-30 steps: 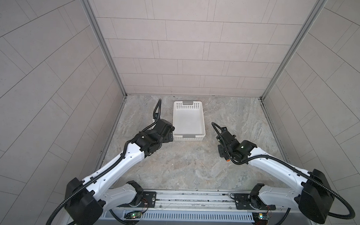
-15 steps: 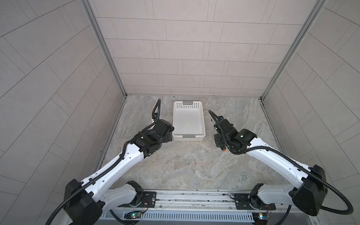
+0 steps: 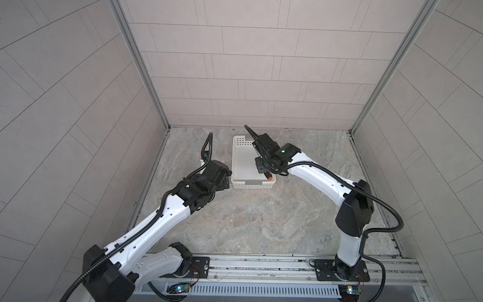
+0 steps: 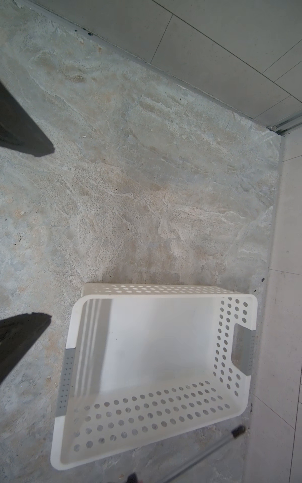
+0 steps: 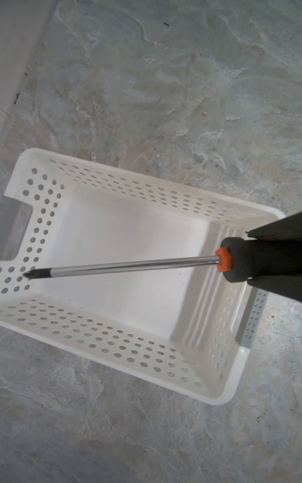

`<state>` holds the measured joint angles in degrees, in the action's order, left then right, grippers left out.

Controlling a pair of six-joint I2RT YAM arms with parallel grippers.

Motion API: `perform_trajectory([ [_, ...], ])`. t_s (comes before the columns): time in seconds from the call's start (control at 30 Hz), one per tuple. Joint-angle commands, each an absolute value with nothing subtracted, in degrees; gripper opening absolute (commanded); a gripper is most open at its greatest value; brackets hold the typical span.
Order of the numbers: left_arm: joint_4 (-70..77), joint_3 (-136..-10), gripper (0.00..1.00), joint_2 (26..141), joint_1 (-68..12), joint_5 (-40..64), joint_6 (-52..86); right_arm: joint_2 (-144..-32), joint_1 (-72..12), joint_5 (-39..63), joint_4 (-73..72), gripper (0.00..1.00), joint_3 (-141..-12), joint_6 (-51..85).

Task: Put the screwdriver in the bin
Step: Place the screwdriver into the bin.

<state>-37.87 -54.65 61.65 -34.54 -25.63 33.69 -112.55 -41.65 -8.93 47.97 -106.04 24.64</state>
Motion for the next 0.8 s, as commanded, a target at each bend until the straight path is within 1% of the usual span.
perform_trajectory([
  [0.0,-38.9,-54.1,1.0,61.5,-34.7,-27.3,35.6,-117.9,-42.1,-9.1,52.2,0.0,-113.9,24.4],
  [0.2,-38.8,-54.1,1.0,61.1,-34.8,-26.9,35.6,-129.0,-42.0,-11.6,55.6,0.0,-125.9,24.0],
  [0.3,-38.8,-54.0,1.0,60.7,-34.7,-26.8,35.6,-133.4,-41.4,-11.0,57.3,0.0,-130.5,24.0],
  [0.57,-38.5,-53.9,1.0,60.9,-34.8,-26.6,35.8,-137.5,-39.9,-10.3,55.5,0.0,-131.3,23.9],
  [0.7,-38.4,-53.9,1.0,61.2,-34.7,-27.0,35.6,-138.2,-39.6,-10.3,54.7,0.04,-130.8,23.5],
  [0.77,-38.3,-53.9,1.0,61.2,-34.8,-27.3,35.6,-138.2,-39.6,-10.4,54.4,0.1,-130.5,23.3],
])
